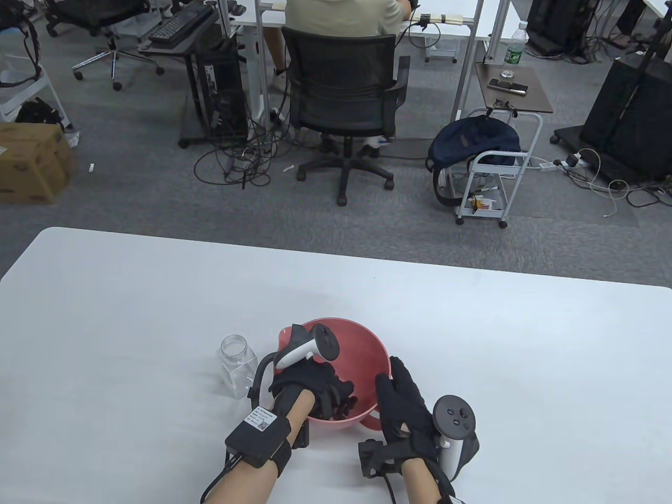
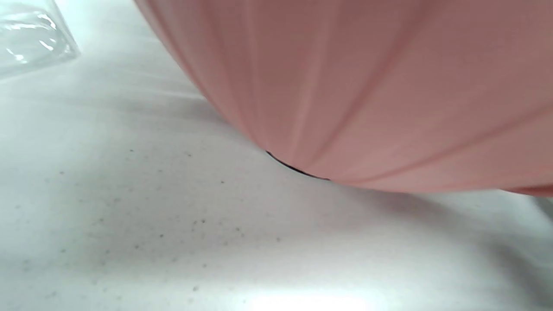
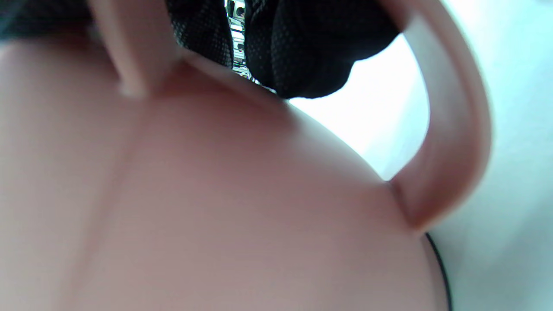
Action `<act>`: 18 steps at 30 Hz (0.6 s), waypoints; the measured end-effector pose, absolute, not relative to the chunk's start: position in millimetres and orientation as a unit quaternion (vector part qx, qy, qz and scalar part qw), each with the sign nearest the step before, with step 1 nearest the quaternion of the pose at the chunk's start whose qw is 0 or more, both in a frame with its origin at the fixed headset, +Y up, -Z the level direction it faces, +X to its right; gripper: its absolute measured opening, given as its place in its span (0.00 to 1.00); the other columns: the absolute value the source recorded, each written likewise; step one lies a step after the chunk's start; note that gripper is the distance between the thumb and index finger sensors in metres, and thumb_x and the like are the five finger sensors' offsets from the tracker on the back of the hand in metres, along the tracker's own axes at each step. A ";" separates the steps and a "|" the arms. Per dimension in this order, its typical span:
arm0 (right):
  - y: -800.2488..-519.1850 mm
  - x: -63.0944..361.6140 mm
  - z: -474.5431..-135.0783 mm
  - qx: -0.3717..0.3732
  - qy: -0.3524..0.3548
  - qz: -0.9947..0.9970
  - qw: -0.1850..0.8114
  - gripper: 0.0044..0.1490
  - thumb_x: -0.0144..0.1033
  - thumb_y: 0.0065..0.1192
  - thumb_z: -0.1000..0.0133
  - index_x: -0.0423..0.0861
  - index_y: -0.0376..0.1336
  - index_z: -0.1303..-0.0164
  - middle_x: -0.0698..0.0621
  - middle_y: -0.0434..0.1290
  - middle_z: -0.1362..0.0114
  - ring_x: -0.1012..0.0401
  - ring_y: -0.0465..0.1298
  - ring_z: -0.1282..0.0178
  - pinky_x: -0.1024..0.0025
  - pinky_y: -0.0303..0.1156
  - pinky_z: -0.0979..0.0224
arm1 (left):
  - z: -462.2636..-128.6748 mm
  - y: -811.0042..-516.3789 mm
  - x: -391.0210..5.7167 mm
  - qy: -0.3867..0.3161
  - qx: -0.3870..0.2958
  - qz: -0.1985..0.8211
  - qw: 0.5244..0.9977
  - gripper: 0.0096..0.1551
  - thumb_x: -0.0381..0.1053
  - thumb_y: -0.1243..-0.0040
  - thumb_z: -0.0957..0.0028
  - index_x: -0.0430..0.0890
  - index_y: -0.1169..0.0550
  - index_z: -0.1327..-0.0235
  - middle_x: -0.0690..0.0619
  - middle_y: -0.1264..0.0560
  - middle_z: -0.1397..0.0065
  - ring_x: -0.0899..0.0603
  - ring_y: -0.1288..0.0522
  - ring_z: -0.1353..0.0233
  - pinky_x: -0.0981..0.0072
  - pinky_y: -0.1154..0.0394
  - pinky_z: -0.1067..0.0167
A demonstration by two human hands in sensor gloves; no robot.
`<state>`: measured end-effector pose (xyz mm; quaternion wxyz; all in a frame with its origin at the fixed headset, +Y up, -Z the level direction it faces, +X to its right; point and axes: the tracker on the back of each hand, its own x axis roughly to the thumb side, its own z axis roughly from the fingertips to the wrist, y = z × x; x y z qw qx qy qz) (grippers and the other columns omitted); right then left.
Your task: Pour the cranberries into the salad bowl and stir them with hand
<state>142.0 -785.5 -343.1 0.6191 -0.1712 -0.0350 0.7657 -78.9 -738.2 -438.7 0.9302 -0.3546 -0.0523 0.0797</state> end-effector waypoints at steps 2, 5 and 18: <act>-785.4 142.0 -342.9 -0.172 -0.035 0.765 0.619 0.44 0.75 0.65 0.50 0.63 0.62 0.26 0.49 0.73 0.33 0.57 0.78 0.48 0.74 0.77 0.47 | -439.0 -737.8 -79.3 -0.045 -0.345 0.071 0.935 0.44 0.80 0.46 0.32 0.51 0.31 0.16 0.49 0.18 0.26 0.55 0.09 0.47 0.84 0.10 0.54; -785.3 142.1 -342.9 -0.172 -0.035 0.765 0.619 0.44 0.75 0.65 0.50 0.63 0.62 0.27 0.49 0.73 0.33 0.57 0.78 0.48 0.74 0.77 0.47 | -438.6 -737.7 -79.0 -0.043 -0.349 0.064 0.934 0.39 0.81 0.46 0.33 0.55 0.26 0.21 0.54 0.14 0.31 0.57 0.08 0.51 0.87 0.11 0.58; -784.4 142.2 -343.9 -0.165 -0.027 0.767 0.620 0.44 0.75 0.65 0.50 0.63 0.62 0.26 0.49 0.73 0.33 0.57 0.78 0.48 0.73 0.77 0.48 | -439.2 -742.5 -75.8 -0.067 -0.377 0.066 0.921 0.26 0.79 0.40 0.40 0.74 0.20 0.32 0.73 0.11 0.35 0.63 0.09 0.50 0.87 0.12 0.57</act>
